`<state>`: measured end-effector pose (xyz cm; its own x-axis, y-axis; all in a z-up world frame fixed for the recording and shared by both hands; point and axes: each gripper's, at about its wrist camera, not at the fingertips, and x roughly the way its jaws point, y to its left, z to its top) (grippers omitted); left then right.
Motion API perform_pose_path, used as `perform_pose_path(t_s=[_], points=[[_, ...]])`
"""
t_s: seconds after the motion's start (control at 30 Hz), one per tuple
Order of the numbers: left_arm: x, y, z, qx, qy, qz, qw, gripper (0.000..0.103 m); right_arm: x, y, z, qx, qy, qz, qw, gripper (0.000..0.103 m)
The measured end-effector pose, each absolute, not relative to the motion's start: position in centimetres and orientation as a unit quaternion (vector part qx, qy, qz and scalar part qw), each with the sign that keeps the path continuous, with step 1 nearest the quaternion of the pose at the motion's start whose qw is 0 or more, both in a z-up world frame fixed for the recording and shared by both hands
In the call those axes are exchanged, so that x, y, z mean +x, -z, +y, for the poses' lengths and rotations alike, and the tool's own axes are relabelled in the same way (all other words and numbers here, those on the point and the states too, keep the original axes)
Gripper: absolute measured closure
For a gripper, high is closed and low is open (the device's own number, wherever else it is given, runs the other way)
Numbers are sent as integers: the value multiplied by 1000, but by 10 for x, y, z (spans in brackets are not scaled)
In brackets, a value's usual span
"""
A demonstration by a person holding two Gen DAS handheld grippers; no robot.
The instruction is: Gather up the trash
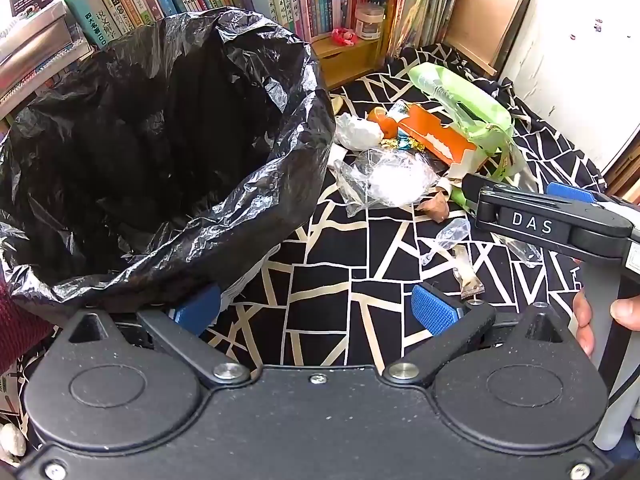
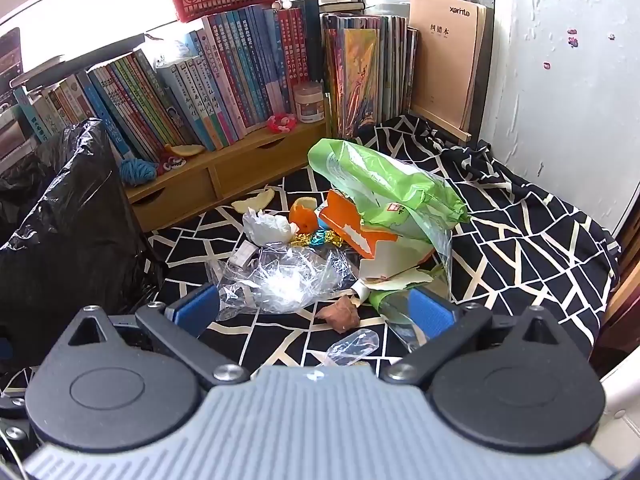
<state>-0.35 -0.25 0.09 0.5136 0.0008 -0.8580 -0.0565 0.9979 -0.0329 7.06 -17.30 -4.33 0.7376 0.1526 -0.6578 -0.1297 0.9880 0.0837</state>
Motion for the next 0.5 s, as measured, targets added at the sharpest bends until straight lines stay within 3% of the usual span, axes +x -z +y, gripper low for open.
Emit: perform_pose_path(t_s=[0.5], points=[[-1, 1, 0, -28, -17, 493, 869, 1, 70, 44, -173, 14, -76, 355, 932, 0]])
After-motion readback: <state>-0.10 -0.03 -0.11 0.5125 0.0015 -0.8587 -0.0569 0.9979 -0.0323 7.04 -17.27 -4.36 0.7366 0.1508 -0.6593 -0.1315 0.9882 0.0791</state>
